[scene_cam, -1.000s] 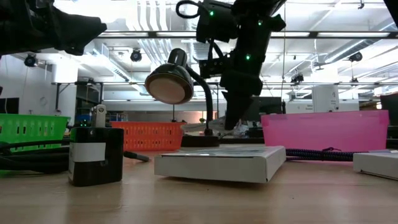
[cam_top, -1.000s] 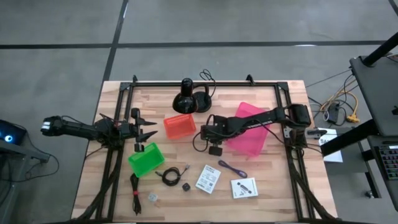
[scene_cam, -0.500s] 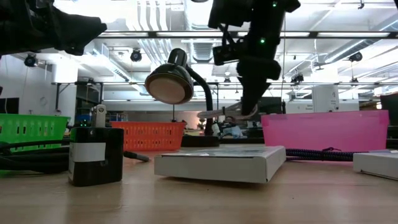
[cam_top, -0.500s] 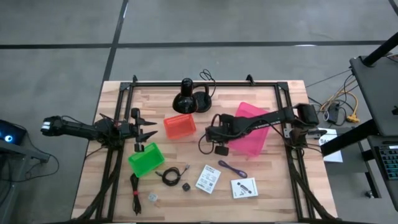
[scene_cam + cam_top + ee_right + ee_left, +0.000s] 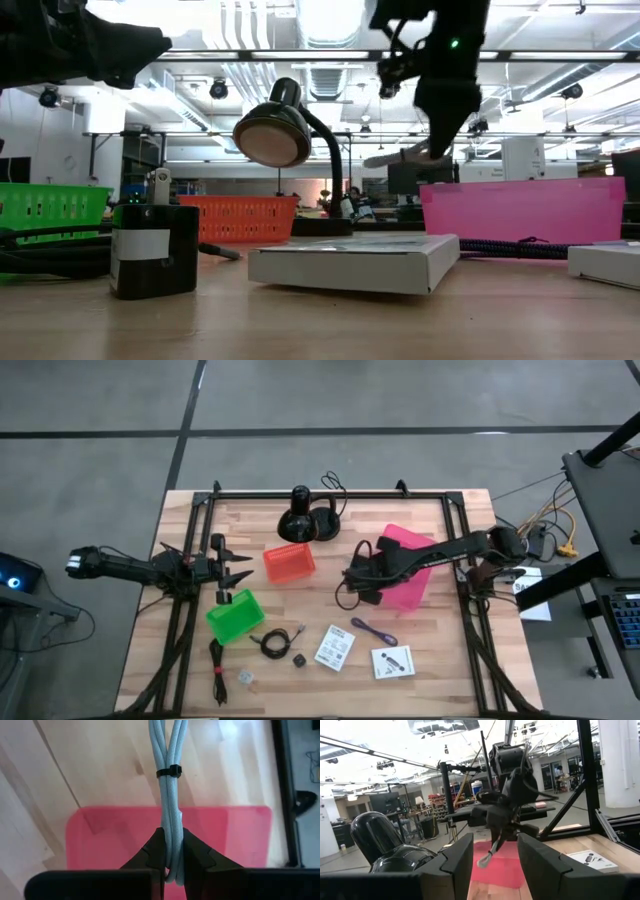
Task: Pick and place items into bin
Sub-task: Put the white charger cable into the pink bin
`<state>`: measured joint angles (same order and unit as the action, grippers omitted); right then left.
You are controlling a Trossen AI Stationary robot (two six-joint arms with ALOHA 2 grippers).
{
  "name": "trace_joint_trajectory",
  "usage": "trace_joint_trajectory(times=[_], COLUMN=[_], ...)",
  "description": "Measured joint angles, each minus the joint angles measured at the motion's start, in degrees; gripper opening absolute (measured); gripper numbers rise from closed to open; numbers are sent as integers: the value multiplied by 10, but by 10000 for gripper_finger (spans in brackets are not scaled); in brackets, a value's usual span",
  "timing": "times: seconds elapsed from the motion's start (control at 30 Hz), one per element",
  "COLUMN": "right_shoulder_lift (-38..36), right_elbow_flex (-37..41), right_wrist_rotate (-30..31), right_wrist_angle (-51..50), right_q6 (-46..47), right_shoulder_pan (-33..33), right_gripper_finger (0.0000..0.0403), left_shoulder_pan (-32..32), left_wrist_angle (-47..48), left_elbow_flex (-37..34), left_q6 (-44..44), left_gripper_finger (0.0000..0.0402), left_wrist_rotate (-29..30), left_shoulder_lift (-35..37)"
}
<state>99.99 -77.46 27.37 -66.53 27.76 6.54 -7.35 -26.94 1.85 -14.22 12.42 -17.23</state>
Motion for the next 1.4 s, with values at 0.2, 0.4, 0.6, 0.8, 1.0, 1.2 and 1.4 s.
trace_joint_trajectory(times=[0.2,0.4,0.6,0.8,1.0,1.2,1.4], right_shoulder_lift=[-51,-111,-177,-231,-261,-264,-264], right_elbow_flex=[32,91,163,227,270,297,311], right_wrist_rotate=[12,13,13,14,14,13,12], right_wrist_angle=[-8,-6,-3,0,14,18,30], right_q6=[8,29,69,99,113,109,75], right_shoulder_pan=[11,11,11,10,-4,-40,-78], right_gripper_finger=[24,24,24,24,24,24,24], left_shoulder_pan=[0,0,0,0,0,0,0], left_wrist_angle=[0,0,0,0,0,0,0], left_elbow_flex=[0,0,0,0,0,0,0], left_q6=[0,0,0,0,0,0,0], left_gripper_finger=[140,140,140,140,140,140,140], left_wrist_rotate=[0,0,0,0,0,0,0], left_shoulder_lift=[0,-1,-2,-2,-2,-3,-2])
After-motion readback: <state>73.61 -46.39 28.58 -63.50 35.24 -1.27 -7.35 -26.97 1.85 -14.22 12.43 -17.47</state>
